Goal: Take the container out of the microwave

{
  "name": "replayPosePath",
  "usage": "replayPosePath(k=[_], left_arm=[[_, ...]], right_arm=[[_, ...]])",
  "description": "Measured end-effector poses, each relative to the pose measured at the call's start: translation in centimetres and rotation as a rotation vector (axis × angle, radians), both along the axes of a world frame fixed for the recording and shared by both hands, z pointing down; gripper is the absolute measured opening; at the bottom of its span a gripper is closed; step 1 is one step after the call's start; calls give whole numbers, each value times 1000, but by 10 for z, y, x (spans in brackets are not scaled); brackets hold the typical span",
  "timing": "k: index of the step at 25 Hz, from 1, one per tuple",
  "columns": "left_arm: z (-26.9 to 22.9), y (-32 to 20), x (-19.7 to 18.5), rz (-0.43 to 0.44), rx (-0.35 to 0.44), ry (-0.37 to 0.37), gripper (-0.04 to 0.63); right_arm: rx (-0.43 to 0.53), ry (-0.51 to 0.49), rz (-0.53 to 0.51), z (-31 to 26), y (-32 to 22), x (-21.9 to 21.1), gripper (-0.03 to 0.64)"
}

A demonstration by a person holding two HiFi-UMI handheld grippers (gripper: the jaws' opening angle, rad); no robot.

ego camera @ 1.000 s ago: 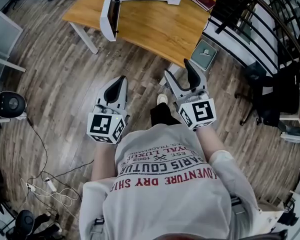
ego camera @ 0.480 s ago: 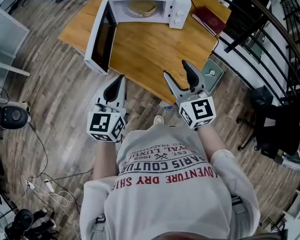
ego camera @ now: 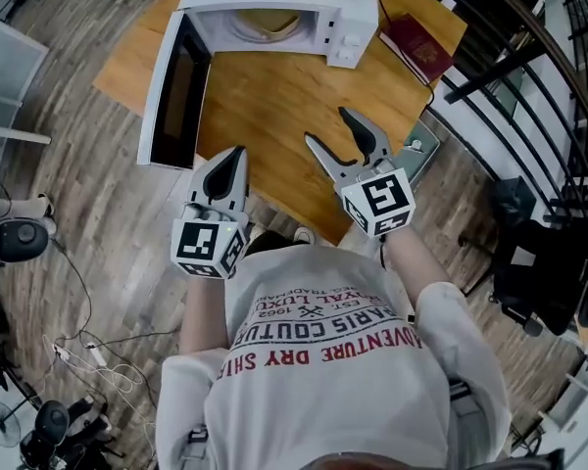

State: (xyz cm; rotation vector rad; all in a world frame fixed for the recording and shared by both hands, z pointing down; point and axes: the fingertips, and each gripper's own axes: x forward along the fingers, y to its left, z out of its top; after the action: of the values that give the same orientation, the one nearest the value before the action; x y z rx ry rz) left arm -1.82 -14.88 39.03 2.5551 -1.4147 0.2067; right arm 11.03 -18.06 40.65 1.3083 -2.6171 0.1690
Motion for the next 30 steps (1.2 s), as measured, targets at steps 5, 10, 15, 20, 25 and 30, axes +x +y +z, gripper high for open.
replayPosePath(k=[5, 10, 15, 20, 25, 30], left_arm=[[10, -36, 1, 43, -5, -6, 12], [15, -72, -5, 87, -13, 4, 12], [31, -98, -8, 119, -24, -9, 12], [38, -121, -14, 129, -35, 26, 12], [41, -138, -16, 146, -28, -2, 12], [49, -148, -16, 149, -44, 6, 12]], right_arm=[[-43, 85, -36, 15, -44, -15, 287], [-105, 197, -72, 37, -91, -34, 287], [-157, 315, -91, 69, -139, -50, 287], [-185, 425, -125, 99, -184, -67, 287], [-217, 525, -147, 127, -223, -77, 287], [-259, 578, -154, 150, -249, -86, 287]])
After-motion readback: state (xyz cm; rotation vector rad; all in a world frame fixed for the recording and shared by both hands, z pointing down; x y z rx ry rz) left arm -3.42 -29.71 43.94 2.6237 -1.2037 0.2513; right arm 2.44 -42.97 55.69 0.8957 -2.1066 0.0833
